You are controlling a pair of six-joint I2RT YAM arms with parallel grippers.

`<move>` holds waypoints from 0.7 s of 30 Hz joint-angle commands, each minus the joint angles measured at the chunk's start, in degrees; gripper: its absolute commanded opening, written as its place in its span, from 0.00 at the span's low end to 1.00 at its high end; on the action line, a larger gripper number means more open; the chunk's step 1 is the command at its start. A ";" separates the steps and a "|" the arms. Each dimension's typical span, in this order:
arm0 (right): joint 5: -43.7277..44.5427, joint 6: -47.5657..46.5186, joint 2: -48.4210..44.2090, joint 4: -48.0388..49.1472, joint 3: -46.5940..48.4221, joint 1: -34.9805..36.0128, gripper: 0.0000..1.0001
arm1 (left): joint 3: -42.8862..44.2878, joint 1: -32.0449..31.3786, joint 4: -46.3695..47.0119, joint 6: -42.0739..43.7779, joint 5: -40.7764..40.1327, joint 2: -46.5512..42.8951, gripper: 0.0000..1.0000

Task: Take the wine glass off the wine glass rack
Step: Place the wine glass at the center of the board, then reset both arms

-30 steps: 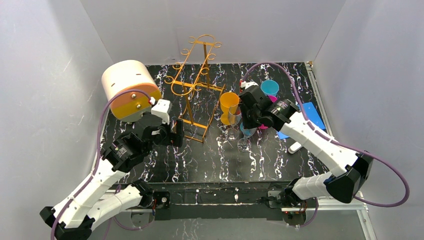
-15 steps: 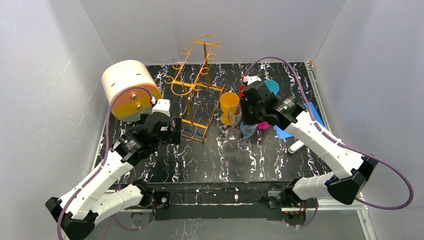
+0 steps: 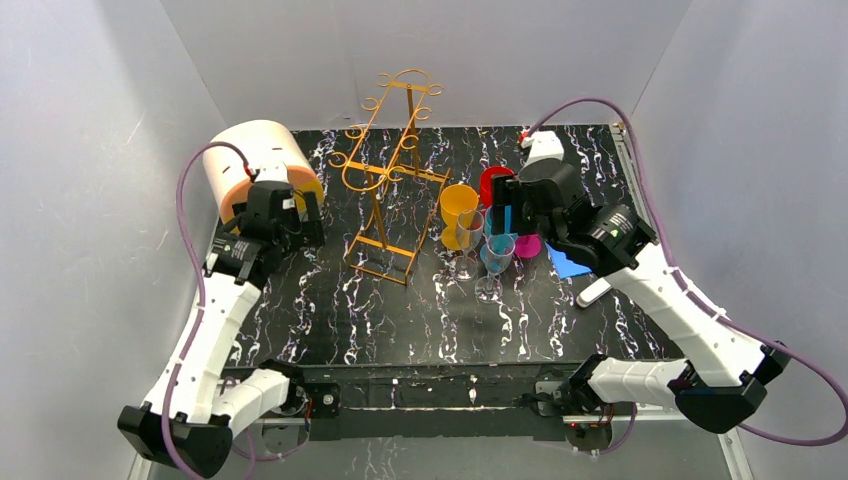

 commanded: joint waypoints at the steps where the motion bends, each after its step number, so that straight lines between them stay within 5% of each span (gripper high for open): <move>1: 5.56 -1.93 -2.10 7.25 1.67 -1.37 0.84 | 6.15 4.97 -0.25 -2.60 4.35 3.03 0.98; 7: 1.82 -3.99 -1.37 10.30 2.71 -9.04 0.95 | 15.27 7.40 -0.51 -2.24 5.41 8.45 0.98; 13: -15.09 -5.84 3.27 7.66 9.31 -27.71 0.99 | 20.47 7.39 0.80 -0.40 5.97 10.26 0.98; 21: -23.45 -5.24 9.78 2.37 16.52 -32.83 0.99 | 20.42 7.37 0.63 -1.37 0.08 9.52 0.98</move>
